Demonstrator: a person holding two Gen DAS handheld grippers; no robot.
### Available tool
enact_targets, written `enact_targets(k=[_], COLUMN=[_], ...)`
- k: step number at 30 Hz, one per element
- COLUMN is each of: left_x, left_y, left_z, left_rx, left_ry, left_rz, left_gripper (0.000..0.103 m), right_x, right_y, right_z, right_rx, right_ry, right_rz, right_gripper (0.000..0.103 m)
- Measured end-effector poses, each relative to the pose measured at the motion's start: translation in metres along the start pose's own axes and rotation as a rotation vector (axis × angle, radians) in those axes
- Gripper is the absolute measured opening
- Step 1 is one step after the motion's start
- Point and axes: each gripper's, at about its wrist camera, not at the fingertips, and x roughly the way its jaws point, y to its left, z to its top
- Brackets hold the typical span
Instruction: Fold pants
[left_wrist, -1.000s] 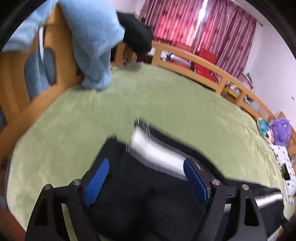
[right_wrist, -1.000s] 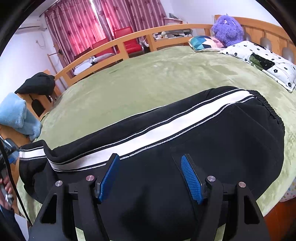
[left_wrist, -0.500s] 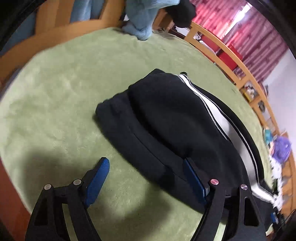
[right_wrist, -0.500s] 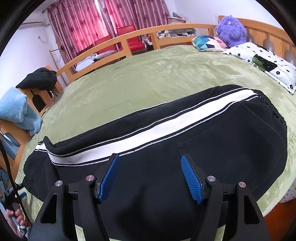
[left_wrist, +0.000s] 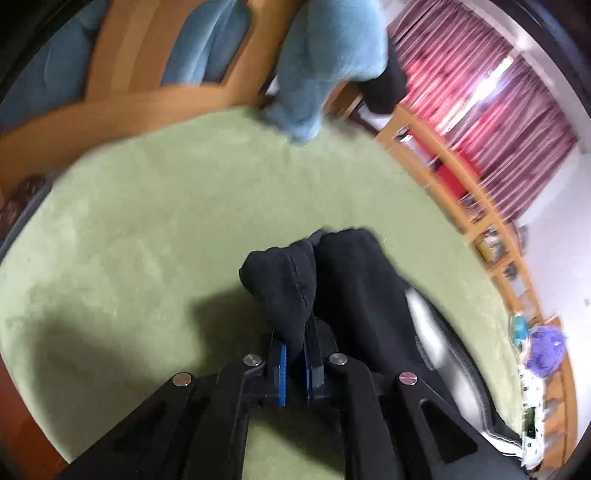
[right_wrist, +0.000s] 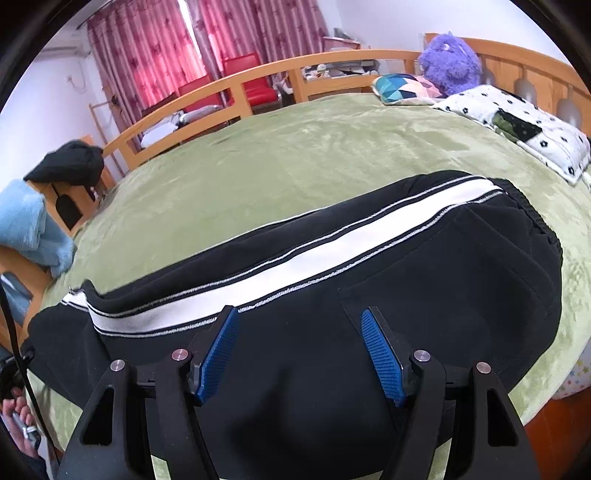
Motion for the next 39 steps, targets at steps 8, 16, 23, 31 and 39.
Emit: enact_targets(k=[8,16,23,31,39], left_x=[-0.005,-0.022,0.045,0.025,0.014], left_y=[-0.007,-0.051,-0.012,-0.024,0.015], left_z=[-0.022,-0.014,0.004,0.016,-0.017], left_rx=[0.070,0.145,-0.062,-0.059,-0.105], left_ry=[0.080,0.019,0.067,0.013,0.054], left_rz=[0.105,-0.139,0.042,-0.108,0.063], left_gripper=[0.039,0.039,0.039,0.004,0.009], right_x=[0.000,0.002,0.000,0.010,0.007], right_y=[-0.004,0.008,0.006,0.008,0.008], right_z=[0.002,-0.001,-0.002,-0.001,-0.003], right_rx=[0.014,-0.055,-0.046,-0.053,-0.064], right_ry=[0.002,0.005,0.005,0.026,0.021], right_rz=[0.009,-0.004,-0.017,-0.049,-0.033], right_gripper=[0.069,0.069,0.069,0.069,0.069])
